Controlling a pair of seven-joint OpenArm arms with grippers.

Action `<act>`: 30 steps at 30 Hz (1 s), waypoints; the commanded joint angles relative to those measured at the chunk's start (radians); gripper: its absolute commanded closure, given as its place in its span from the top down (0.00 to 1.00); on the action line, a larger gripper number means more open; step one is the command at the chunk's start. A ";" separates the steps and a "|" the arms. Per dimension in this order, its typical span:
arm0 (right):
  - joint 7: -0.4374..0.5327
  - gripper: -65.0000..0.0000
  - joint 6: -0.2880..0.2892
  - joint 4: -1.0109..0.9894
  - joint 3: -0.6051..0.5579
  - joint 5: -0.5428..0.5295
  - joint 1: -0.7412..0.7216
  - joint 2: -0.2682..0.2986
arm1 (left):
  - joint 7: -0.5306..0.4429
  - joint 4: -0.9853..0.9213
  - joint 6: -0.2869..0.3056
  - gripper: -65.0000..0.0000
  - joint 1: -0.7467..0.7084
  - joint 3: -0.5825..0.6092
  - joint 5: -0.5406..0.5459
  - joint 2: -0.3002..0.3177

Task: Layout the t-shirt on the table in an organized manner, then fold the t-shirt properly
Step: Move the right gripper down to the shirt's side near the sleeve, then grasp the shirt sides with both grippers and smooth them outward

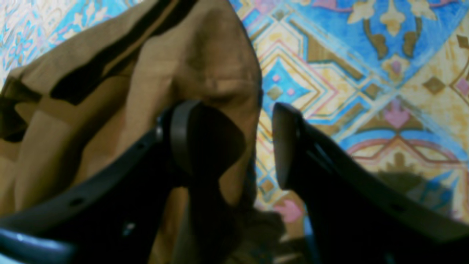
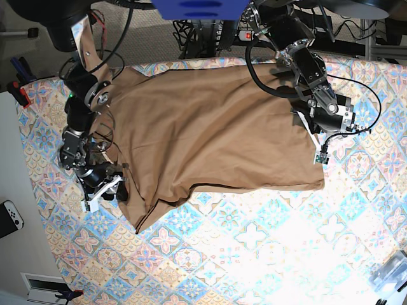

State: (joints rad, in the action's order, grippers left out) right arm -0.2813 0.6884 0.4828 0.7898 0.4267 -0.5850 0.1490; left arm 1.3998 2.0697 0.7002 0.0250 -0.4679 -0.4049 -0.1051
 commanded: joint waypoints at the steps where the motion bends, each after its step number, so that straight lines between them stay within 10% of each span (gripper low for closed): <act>1: -0.031 0.44 0.010 0.003 -0.002 0.025 -0.019 -0.004 | -0.004 0.015 -0.002 0.30 0.014 0.002 -0.004 0.003; 4: -0.031 0.36 0.010 0.003 -0.003 0.030 -0.019 -0.004 | -0.004 0.015 -0.002 0.30 0.014 0.002 -0.004 0.003; 8: -0.031 0.00 0.010 0.006 -0.069 0.028 -0.019 -0.004 | -0.004 0.013 -0.002 0.30 0.014 0.002 -0.004 0.005; 30: 0.064 0.00 -0.019 0.009 -0.102 0.022 -0.028 0.001 | -0.004 -0.007 -0.002 0.30 0.029 0.002 -0.004 0.005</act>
State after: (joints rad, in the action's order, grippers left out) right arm -0.2279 0.6628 0.4824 0.6918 0.4500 -0.5842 0.1455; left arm 1.3998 2.0495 0.7002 0.0410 -0.4679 -0.4049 -0.1028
